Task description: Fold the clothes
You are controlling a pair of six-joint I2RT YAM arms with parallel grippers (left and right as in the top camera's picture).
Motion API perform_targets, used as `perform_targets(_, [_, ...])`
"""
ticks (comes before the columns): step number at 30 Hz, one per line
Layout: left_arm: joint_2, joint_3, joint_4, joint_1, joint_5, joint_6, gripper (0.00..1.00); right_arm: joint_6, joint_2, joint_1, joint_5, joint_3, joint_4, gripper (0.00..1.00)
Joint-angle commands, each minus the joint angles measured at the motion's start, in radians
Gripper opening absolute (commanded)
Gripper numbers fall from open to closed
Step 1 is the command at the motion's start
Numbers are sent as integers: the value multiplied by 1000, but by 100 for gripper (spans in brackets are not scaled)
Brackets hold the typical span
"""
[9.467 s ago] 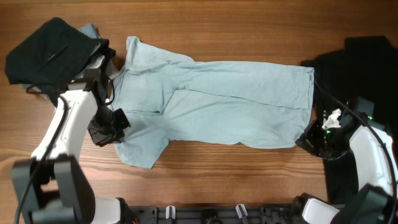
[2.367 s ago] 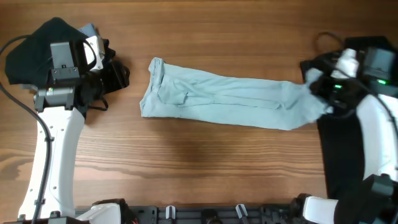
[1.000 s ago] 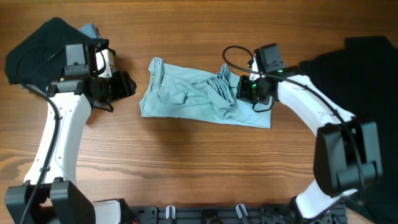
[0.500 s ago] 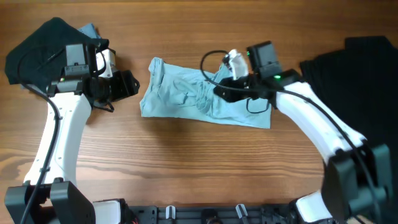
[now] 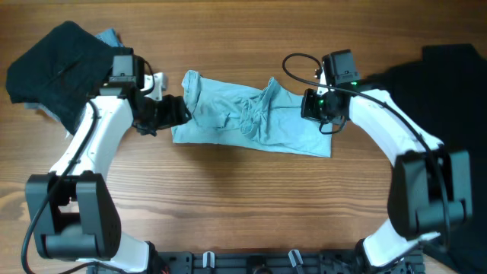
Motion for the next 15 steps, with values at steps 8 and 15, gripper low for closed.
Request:
perform_targets(8, [4,-3,-14,-26,9,35,82,-54,-43,-5,-188,19,351,39])
perform_targets(15, [3,-3,-14,-26,6,35,82,-366,-126,84,-313,11,80,66])
